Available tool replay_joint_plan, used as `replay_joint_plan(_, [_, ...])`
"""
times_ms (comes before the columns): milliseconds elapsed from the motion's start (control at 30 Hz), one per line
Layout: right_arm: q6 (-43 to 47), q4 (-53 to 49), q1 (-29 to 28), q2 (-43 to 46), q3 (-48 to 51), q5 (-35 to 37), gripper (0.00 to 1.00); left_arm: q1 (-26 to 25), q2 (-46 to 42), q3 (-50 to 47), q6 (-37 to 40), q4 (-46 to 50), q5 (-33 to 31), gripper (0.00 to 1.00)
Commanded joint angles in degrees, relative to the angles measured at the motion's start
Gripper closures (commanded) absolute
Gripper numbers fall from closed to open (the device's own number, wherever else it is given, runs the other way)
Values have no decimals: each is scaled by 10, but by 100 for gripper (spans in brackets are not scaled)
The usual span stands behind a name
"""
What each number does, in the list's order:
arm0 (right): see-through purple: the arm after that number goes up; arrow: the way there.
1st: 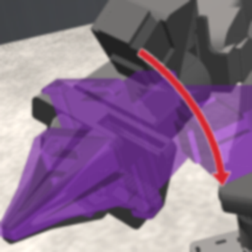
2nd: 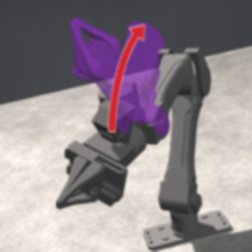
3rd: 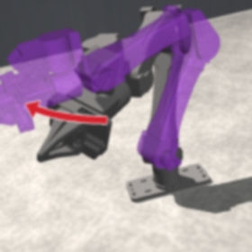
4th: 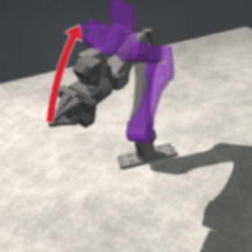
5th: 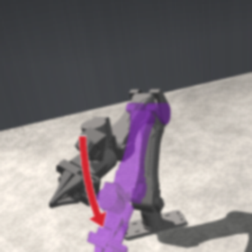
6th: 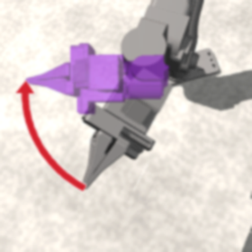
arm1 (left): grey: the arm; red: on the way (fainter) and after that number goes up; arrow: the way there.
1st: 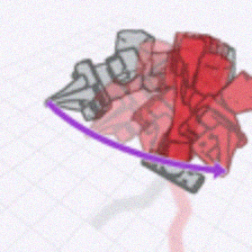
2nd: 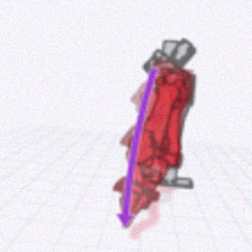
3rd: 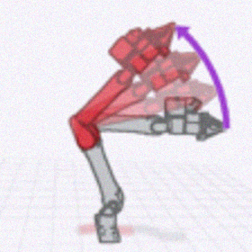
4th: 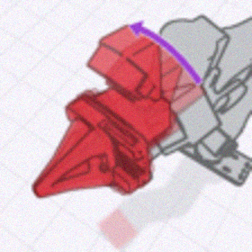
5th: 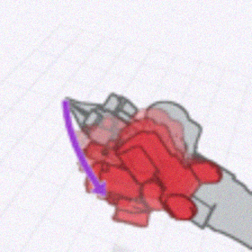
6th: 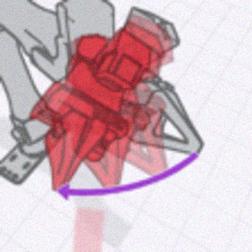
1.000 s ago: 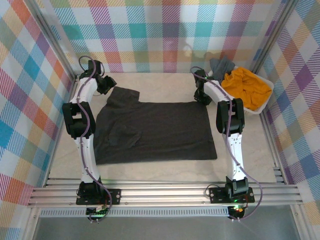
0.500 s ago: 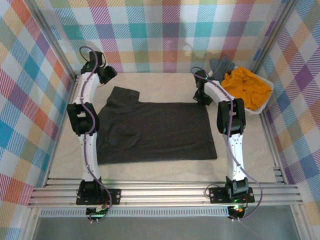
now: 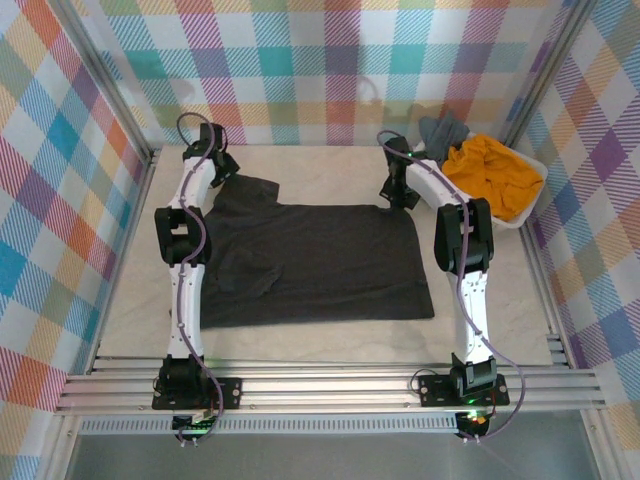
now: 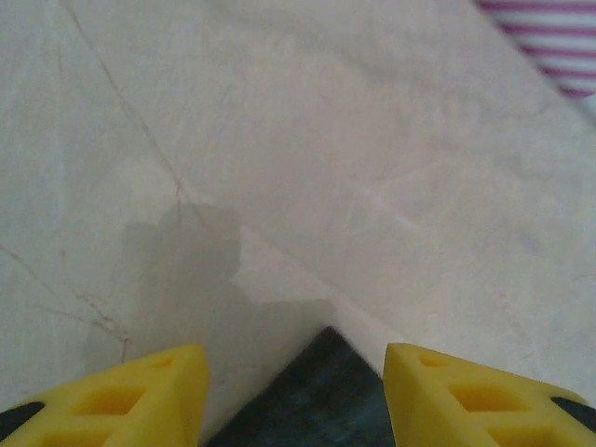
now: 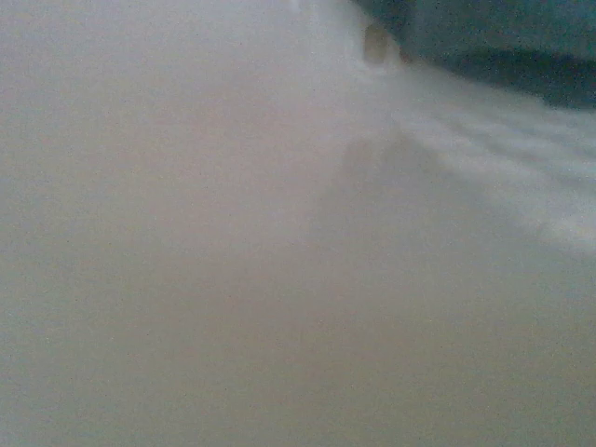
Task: Fold and stack the t-shirts
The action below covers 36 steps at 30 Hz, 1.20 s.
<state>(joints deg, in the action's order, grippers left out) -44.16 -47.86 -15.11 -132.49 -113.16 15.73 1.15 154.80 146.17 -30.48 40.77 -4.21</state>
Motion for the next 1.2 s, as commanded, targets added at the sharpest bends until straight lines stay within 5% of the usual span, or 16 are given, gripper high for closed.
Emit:
replay_joint_plan(0, [-5,12,-3,31,21,-21,100,-6,31,28,-24,7,-8,47])
replay_joint_plan(300, [-6,15,-2,34,30,-18,100,-30,47,43,-8,73,18,52])
replay_joint_plan(700, [2,20,5,44,36,-17,100,-35,36,43,16,90,14,100])
replay_joint_plan(867, [27,29,15,46,29,-23,100,-41,-21,27,32,73,-1,100])
replay_joint_plan(1167, [95,46,28,52,9,-83,100,-38,-222,-164,89,-19,56,100])
